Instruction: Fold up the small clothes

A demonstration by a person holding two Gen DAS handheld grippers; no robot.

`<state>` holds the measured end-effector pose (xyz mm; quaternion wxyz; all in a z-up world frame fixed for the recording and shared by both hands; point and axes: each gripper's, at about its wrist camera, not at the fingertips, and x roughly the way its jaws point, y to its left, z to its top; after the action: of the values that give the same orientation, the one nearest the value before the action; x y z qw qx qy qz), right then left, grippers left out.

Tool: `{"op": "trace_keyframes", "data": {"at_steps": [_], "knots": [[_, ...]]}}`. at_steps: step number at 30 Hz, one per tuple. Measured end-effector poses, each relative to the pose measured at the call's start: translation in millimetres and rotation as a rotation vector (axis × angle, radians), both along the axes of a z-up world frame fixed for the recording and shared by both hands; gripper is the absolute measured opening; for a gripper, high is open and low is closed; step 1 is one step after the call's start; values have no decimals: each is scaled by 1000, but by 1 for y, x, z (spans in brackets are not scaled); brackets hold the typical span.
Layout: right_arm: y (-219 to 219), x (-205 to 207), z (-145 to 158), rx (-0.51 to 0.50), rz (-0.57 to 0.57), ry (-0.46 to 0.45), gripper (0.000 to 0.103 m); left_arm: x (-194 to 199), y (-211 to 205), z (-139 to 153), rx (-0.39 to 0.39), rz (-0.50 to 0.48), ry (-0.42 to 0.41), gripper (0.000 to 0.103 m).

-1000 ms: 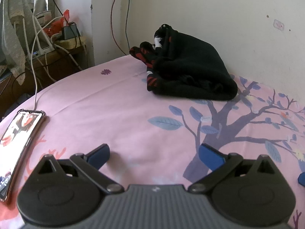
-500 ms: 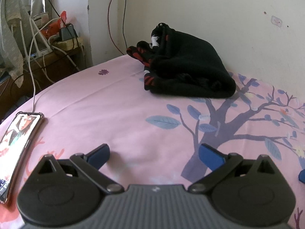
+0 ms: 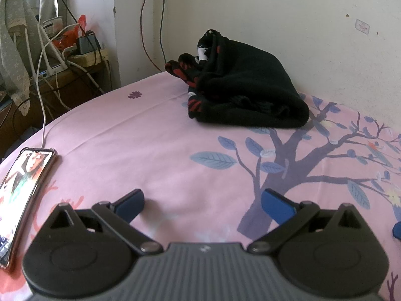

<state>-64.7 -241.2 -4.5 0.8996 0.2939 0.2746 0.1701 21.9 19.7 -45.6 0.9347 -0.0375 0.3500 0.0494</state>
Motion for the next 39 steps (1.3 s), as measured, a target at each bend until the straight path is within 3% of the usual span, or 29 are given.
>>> {"op": "trace_keyframes", "data": {"at_steps": [39], "knots": [[0,0,0,3,0,0,81,0,-2,0,10,-10,5,103]]}}
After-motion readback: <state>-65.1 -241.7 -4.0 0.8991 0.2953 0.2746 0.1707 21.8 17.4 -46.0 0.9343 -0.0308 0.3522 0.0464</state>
